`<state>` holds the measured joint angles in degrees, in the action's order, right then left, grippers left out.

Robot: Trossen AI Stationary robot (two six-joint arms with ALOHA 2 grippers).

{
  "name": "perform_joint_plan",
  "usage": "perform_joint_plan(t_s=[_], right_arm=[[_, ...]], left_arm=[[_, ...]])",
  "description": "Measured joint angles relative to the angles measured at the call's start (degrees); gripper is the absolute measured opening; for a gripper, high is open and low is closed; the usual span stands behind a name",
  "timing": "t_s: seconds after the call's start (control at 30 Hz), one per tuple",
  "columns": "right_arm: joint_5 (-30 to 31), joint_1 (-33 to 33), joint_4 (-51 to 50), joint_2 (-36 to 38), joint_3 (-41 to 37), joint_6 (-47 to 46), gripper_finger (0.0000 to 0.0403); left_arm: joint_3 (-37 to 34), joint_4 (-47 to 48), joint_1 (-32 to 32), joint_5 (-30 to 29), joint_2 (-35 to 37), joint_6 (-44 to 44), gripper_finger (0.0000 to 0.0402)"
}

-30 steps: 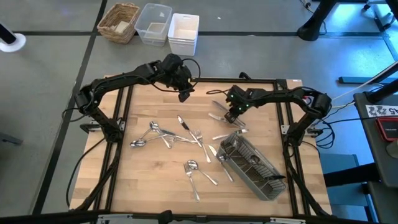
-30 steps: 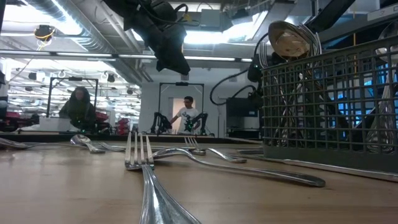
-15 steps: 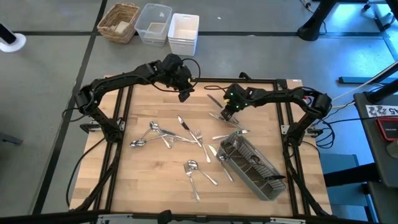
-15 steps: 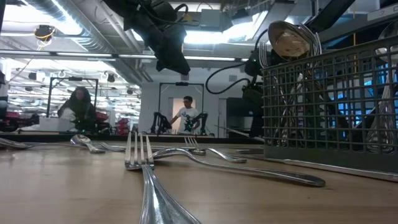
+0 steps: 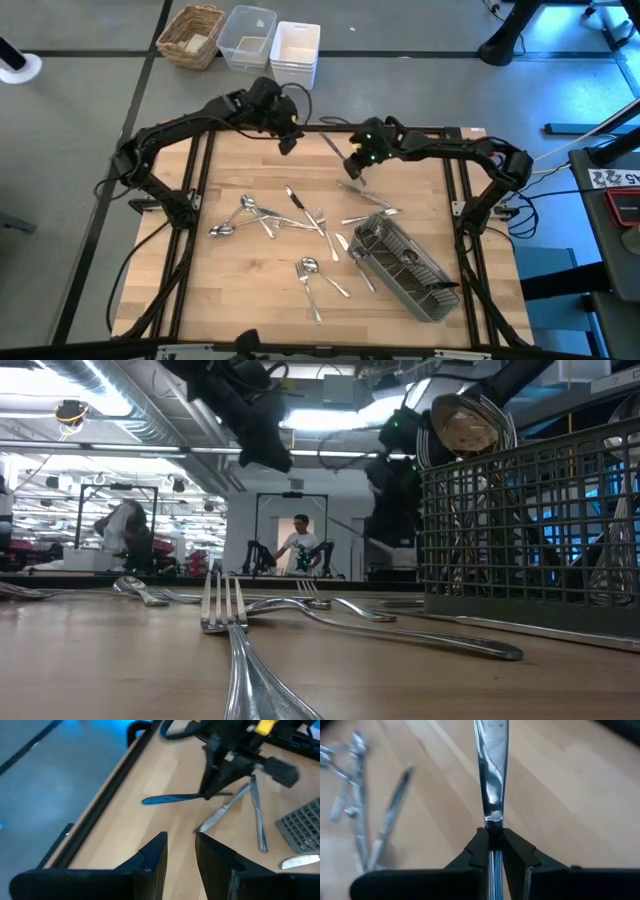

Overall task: Sort silverware
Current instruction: Put the silver table knife into the gray silverware basket

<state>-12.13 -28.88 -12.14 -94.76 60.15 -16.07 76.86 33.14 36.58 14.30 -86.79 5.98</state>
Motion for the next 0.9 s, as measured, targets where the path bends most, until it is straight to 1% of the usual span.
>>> perform_joint_plan(t_s=[0.13,0.3,0.37,0.47,0.57,0.67,0.77,0.9], right_arm=[[-2.19,0.00,-2.16,0.00,4.91,1.38,0.0037],[-2.52,0.00,-10.80,0.08,13.86,5.00,0.0037],[-2.50,0.03,-14.31,0.69,17.42,6.14,0.0037],[-2.71,0.04,-16.74,2.91,21.56,6.46,0.0037],[-3.11,0.04,-17.93,6.48,24.72,5.51,0.0037],[-2.91,0.57,-18.19,11.22,26.59,3.17,0.0037],[0.24,2.50,-18.58,17.11,26.65,1.51,0.0037],[7.74,8.50,-22.31,25.14,26.61,0.85,0.0037]], left_arm=[[0.00,3.59,2.06,-0.01,3.29,0.44,0.0092],[-3.05,5.00,4.61,0.05,9.24,1.51,0.0092],[-5.81,4.84,5.61,0.08,12.31,1.36,0.0092],[-10.55,4.65,7.05,0.07,17.13,-0.39,0.0092],[-15.64,2.86,7.73,0.02,21.32,-3.00,0.0092],[-20.45,-1.16,7.19,0.09,24.32,-6.93,0.0092],[-24.44,-6.29,5.66,0.15,25.81,-10.34,0.0092],[-27.66,-12.28,2.34,0.12,25.92,-14.64,0.0092]])
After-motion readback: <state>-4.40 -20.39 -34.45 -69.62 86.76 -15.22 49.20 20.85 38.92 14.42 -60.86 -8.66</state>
